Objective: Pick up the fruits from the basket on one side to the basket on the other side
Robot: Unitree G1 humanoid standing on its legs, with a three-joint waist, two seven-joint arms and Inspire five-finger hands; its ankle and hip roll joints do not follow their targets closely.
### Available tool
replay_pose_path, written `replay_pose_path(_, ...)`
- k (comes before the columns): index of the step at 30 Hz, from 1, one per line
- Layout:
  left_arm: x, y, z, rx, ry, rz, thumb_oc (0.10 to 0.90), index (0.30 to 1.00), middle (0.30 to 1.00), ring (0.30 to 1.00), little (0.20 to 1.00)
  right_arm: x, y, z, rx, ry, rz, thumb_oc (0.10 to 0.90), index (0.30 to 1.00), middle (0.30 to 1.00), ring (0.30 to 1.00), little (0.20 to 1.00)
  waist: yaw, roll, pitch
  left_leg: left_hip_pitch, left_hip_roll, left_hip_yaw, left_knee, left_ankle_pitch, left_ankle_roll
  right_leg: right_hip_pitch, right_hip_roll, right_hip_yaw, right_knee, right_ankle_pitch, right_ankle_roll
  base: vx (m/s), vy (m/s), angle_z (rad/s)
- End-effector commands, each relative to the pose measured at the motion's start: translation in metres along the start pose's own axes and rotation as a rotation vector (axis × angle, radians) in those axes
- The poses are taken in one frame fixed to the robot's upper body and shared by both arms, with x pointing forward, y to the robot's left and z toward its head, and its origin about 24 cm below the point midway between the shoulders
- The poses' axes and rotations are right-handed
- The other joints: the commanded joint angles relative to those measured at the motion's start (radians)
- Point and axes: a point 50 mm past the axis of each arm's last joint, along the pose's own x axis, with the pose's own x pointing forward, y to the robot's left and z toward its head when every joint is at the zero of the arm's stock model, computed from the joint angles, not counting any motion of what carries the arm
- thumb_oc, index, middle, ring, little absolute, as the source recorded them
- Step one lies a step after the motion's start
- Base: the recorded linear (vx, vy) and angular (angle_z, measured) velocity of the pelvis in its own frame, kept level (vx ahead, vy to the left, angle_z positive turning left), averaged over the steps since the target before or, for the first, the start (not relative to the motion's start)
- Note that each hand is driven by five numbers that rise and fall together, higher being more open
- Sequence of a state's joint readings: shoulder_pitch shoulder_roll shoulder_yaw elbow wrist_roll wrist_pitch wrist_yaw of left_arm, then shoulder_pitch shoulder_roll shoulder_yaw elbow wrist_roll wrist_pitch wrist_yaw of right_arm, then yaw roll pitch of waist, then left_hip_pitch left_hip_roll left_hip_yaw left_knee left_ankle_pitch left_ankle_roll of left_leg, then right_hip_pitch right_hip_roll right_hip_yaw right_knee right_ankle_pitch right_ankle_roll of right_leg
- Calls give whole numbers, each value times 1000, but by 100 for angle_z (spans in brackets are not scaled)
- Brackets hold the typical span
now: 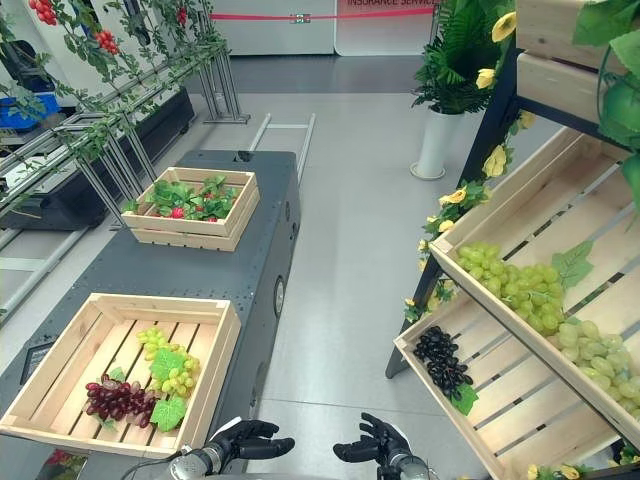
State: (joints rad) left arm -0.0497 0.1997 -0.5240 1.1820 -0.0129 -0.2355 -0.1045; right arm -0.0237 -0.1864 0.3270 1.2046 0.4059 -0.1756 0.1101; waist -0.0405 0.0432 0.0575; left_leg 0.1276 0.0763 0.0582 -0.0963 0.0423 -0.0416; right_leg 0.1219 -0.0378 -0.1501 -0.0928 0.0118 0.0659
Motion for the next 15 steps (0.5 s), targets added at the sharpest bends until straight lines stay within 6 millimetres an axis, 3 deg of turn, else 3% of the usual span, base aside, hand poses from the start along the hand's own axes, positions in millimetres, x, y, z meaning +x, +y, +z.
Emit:
replay_pose_path(1, 9, 4, 32, 116, -95, -10, 800, 900, 900, 900, 900, 9, 7, 31, 33, -88, 14, 800, 900, 900, 900, 900, -18, -23, 35, 28, -85, 33, 9, -118, 64, 30, -7, 21, 6, -38, -12, 0, 0, 0)
replay_pose_path(10, 10, 4, 52, 319, -232, 77, 800, 900, 900, 900, 900, 9, 5, 30, 9, -77, -4, 800, 900, 900, 900, 900, -26, -18, 43, 28, -83, 40, 9, -117, 67, 25, -5, 37, 10, -38, -12, -3, 7, -3)
replay_pose_path(15, 8, 9, 59, 279, -288, 96, 800, 900, 900, 900, 900, 10, 6, 32, -4, -72, 23, 800, 900, 900, 900, 900, -16, -17, 54, 20, -88, 31, 9, -111, 67, 19, -7, 29, 14, -38, -13, 0, 0, 0)
